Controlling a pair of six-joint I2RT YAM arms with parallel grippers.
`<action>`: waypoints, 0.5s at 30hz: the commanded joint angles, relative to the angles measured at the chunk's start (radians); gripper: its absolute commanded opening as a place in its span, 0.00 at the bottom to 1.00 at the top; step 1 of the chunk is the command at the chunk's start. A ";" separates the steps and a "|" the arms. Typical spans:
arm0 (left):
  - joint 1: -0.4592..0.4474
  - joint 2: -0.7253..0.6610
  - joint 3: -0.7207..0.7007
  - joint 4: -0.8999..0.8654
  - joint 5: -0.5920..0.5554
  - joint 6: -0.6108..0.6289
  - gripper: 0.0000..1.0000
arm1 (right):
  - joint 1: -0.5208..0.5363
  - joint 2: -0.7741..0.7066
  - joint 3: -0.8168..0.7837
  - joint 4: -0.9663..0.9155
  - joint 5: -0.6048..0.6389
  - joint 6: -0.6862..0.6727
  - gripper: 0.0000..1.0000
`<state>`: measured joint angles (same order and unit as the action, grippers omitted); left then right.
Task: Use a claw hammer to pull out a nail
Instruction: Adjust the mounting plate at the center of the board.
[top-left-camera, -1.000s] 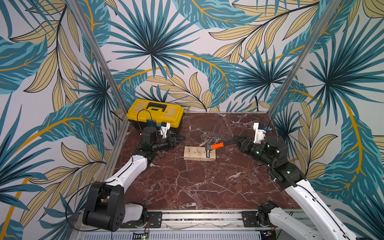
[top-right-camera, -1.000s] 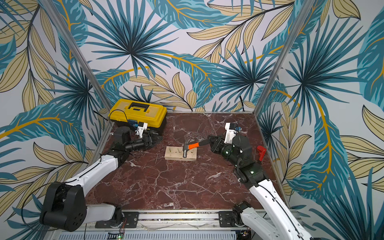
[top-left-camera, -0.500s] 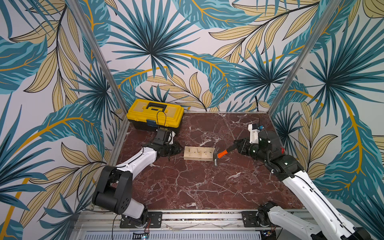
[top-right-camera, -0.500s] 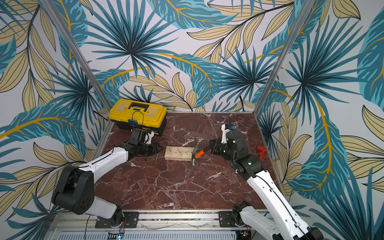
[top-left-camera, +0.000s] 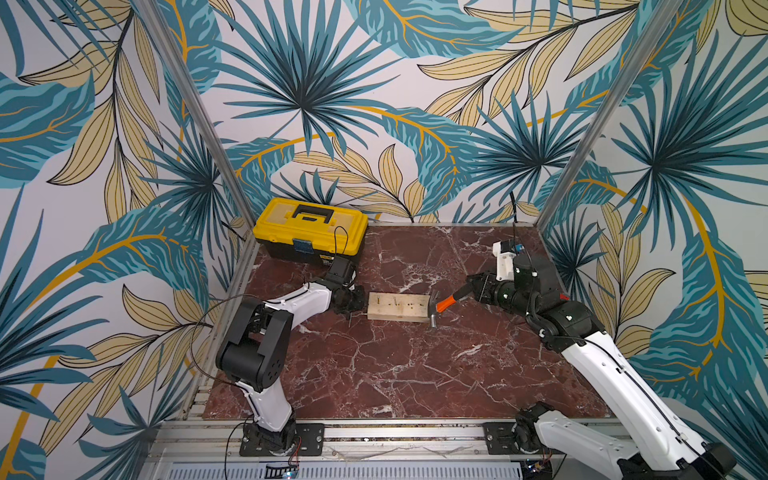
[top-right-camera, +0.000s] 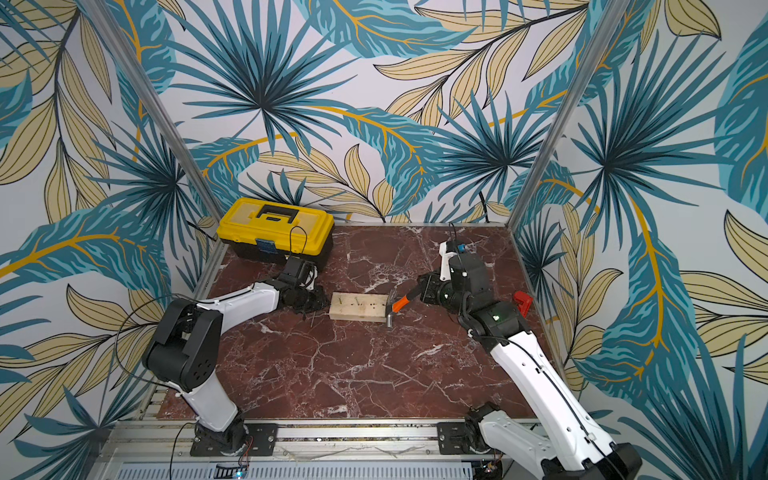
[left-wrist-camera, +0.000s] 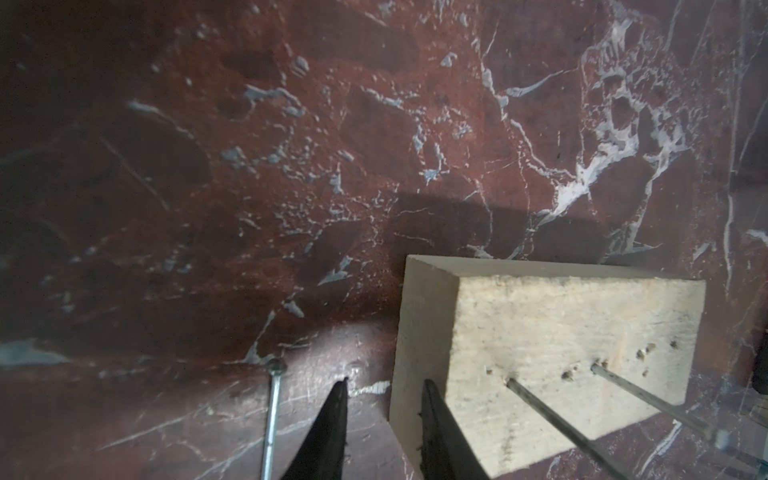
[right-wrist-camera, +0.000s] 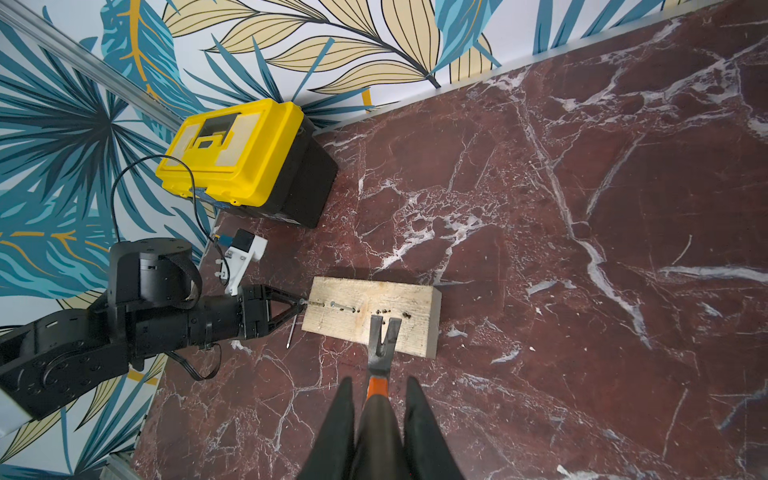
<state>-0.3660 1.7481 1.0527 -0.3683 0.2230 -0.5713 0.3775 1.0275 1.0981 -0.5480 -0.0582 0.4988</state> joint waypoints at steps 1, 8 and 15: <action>-0.024 -0.002 0.022 -0.022 -0.012 0.006 0.31 | 0.000 0.001 0.045 0.056 -0.006 -0.017 0.00; -0.065 -0.038 -0.024 -0.023 0.023 -0.025 0.31 | 0.000 0.023 0.061 0.066 -0.025 -0.022 0.00; -0.109 -0.102 -0.050 -0.026 0.027 -0.013 0.32 | -0.001 0.059 0.076 0.055 -0.049 -0.020 0.00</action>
<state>-0.4606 1.7031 1.0145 -0.3901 0.2382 -0.5941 0.3775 1.0851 1.1282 -0.5598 -0.0746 0.4763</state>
